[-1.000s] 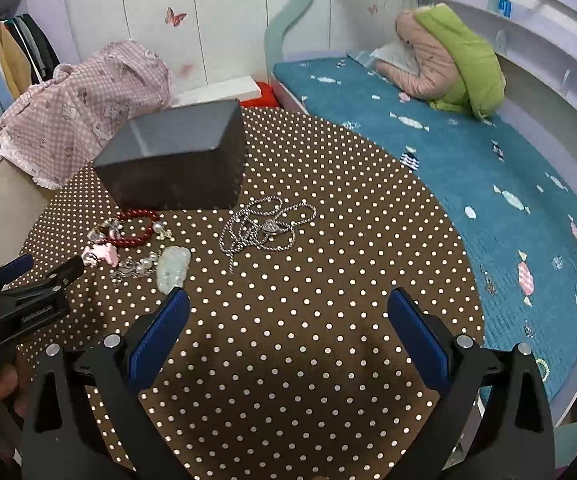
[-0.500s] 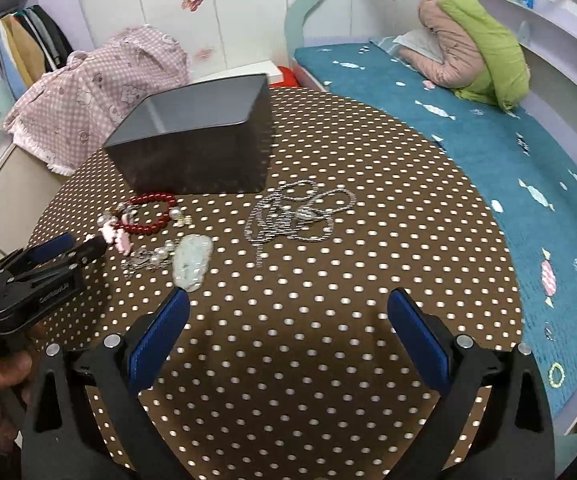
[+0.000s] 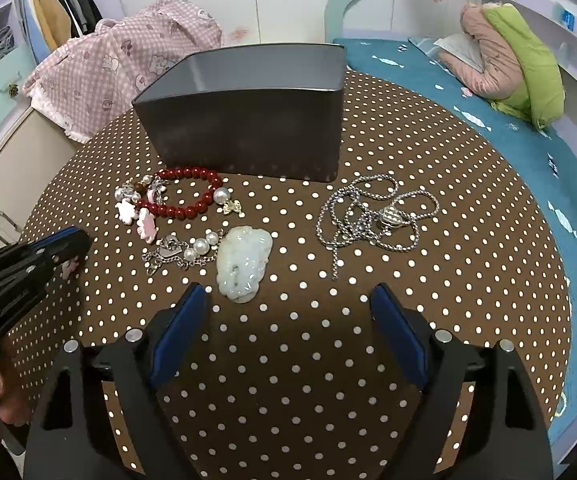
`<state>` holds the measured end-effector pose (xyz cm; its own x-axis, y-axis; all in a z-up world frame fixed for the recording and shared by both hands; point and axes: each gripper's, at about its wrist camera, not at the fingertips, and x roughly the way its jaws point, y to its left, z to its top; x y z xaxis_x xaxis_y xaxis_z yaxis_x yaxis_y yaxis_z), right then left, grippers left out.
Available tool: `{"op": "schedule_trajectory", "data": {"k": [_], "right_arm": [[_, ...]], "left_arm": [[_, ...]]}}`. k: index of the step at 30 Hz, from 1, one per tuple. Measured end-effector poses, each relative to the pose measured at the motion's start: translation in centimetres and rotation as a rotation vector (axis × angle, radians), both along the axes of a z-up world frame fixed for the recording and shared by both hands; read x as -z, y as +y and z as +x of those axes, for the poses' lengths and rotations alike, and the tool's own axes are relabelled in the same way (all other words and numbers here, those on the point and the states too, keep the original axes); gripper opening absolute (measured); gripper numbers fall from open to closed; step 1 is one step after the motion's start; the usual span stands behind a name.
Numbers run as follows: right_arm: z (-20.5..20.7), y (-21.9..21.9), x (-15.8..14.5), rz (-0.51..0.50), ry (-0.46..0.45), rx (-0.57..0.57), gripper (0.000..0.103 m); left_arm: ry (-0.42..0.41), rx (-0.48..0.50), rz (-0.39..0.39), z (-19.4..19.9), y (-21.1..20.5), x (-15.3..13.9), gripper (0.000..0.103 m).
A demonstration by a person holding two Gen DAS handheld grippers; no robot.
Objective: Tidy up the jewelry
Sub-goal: 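Move left tool toward a pink charm while right tool approaches the white jade pendant, then close left tool on the pink charm while right tool grasps the white jade pendant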
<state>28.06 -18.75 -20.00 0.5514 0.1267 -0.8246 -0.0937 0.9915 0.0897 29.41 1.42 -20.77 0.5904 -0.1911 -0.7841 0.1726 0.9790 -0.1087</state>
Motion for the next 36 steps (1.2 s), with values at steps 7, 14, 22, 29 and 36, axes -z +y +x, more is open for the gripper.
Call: {"op": "schedule_trajectory", "data": {"k": [7,14,22,29,36], "right_arm": [[0.2,0.3,0.1,-0.016,0.002,0.003,0.081],[0.5,0.9,0.2,-0.027,-0.011,-0.008,0.081],[1.0,2.5,0.4,-0.083,-0.077,-0.071,0.055],[0.5,2.1,0.3,-0.042,-0.06,-0.115,0.027],[-1.5,-0.7,0.1,0.054,-0.057,-0.112,0.026]], "left_arm": [[-0.053,-0.003,0.013,-2.0,1.3,-0.9,0.077],[-0.018,0.045,0.025,-1.9,0.7,0.0,0.045],[-0.005,0.09,0.014,-2.9,-0.2,0.0,0.016],[-0.003,0.077,-0.038,-3.4,-0.2,-0.5,0.015],[-0.022,0.078,-0.061,-3.5,0.0,-1.5,0.015]]}}
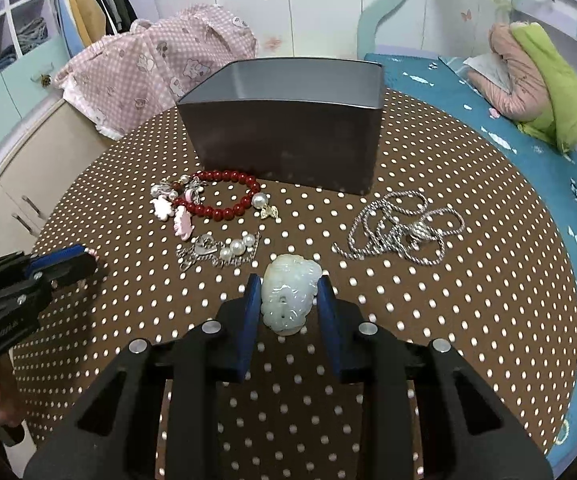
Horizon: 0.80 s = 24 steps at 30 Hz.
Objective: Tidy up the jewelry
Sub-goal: 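Close left tool on the pink charm while right tool grasps the white jade pendant, then carry both items over the gray tin and open both tools inside it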
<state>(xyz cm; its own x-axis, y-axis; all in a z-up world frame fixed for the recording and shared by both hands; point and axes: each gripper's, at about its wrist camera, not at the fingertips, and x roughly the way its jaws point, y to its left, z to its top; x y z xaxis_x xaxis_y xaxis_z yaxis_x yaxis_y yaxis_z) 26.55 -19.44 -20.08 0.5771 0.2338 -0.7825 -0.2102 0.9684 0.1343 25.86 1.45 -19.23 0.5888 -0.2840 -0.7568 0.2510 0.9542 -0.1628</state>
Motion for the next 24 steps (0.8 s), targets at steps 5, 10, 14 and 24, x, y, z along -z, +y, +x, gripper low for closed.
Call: {"op": "schedule_trajectory", "data": {"k": [5,10,14,24], "right_arm": [[-0.8,-0.5,-1.7,0.04,-0.024,-0.003,0.026],[-0.6,-0.6,-4.1,0.078,-0.063,-0.019,0.027],[0.2,-0.5,-7.3,0.097,-0.126,-0.049,0.026],[5.6,-1.8,-13.3,0.089,-0.249,-0.054,0.027]], "left_arm": [[-0.03,0.005,-0.009,-0.2,-0.2,-1.4,0.015],[-0.068,0.011,-0.017,0.1,-0.3,-3.3,0.015],[-0.125,0.018,-0.02,0.7,-0.4,-5.6,0.015],[-0.27,0.058,-0.078,7.7,-3.0,-13.0,0.015]]}}
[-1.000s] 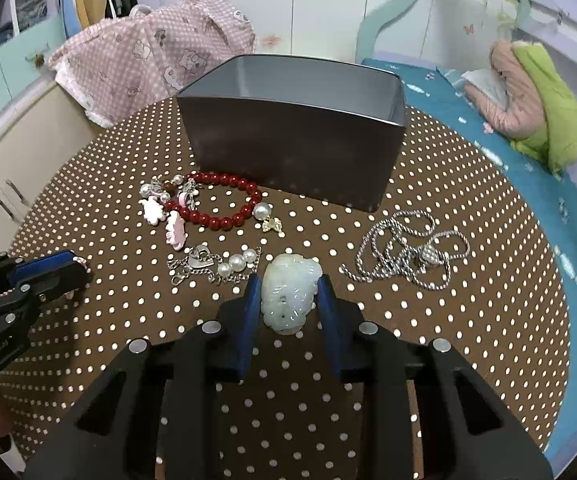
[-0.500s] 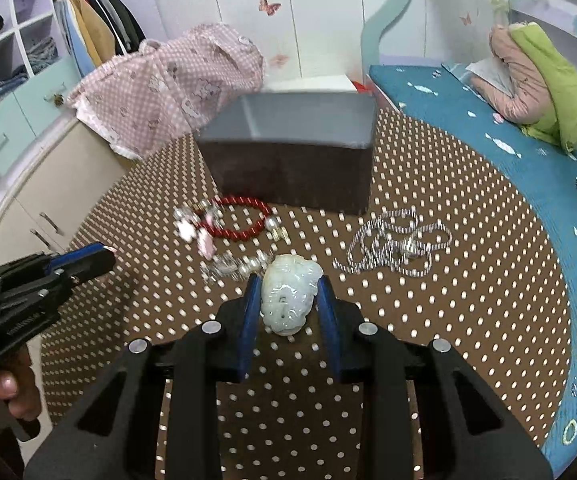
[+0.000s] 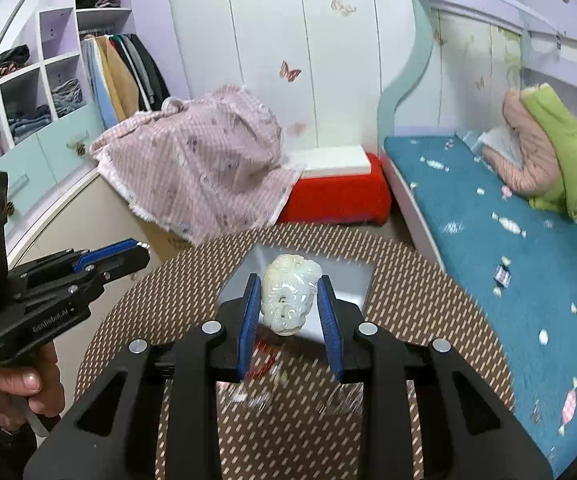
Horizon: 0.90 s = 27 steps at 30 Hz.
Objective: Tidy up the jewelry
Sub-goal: 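Carry both items over the gray tin and open both tools inside it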
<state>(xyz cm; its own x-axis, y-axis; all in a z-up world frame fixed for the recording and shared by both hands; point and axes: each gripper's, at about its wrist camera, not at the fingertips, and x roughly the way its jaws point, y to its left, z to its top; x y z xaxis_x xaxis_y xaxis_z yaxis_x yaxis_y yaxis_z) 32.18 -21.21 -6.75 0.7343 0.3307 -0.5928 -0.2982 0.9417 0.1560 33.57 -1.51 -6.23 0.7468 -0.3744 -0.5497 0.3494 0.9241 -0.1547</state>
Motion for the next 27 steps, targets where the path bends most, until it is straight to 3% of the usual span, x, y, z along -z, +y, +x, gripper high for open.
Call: {"op": "schedule_trajectory", "data": {"k": [4,9,15,17,18,19,22,25,27], "right_arm": [[3.0,-0.6,0.6,0.001,0.038,0.001,0.027],[5.7,-0.8,3.0,0.006,0.127,0.004,0.027],[7.4,-0.7,5.3,-0.005,0.209,0.005,0.028],[7.3,-0.8,5.3,-0.005,0.211,0.016,0.03],[7.2,-1.0,5.3,-0.005,0.21,0.021,0.037],[7.0,-1.1,5.1,-0.005,0.198,0.033,0.057],[6.5,-1.6,4.6,-0.001,0.163,0.06,0.082],[5.9,-2.2,4.1,0.008,0.143,0.086,0.095],[5.4,-2.5,3.6,0.014,0.135,0.106,0.095]], "left_arm": [[0.028,0.027,-0.004,3.6,-2.1,-0.2,0.015],[0.125,0.051,0.016,7.9,-4.5,2.5,0.015],[0.194,0.027,0.044,10.0,-5.4,5.1,0.018],[0.209,0.015,0.052,10.2,-5.1,5.5,0.033],[0.205,-0.005,0.055,10.2,-4.7,5.5,0.057],[0.193,-0.029,0.057,10.0,-4.3,5.4,0.078],[0.161,-0.069,0.056,9.2,-2.9,4.8,0.092],[0.135,-0.113,0.067,8.3,-1.8,4.0,0.095],[0.118,-0.151,0.096,7.7,-1.4,3.4,0.097]]}}
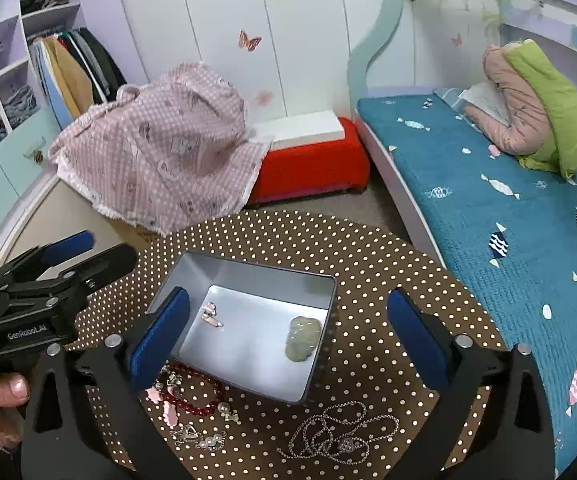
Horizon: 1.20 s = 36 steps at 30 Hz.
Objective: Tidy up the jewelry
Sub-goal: 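Carry both items over the gray tin and open both tools inside it, then withdraw both tools from the gray tin back over the table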
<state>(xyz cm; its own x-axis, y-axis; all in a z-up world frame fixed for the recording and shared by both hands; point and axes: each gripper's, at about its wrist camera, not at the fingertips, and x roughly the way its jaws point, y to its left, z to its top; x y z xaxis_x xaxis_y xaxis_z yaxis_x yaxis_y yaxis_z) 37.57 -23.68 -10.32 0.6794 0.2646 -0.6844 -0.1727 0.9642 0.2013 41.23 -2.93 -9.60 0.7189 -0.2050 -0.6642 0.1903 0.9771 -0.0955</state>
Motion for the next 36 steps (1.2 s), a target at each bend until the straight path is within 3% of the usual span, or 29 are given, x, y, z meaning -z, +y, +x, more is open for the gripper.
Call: {"op": "schedule_trajectory", "data": {"k": [3,19,28,36], "right_arm": [[-0.8,-0.4,-0.9,-0.002,-0.021,0.033,0.095],[-11.1,-1.4,-9.6,0.016,-0.273,0.112,0.095],[-16.6,-0.9,-10.7,-0.008,-0.347,0.161,0.095],[-19.5,0.5,-11.0,-0.067,-0.395,0.187,0.095]], "left_arm": [[-0.036,-0.058,0.042,-1.6,0.7,-1.3,0.098],[-0.28,-0.187,0.047,-13.6,4.5,-9.9,0.098],[-0.385,-0.216,0.052,-19.6,5.0,-12.9,0.098],[-0.418,-0.229,0.055,-23.6,4.9,-12.9,0.098]]}}
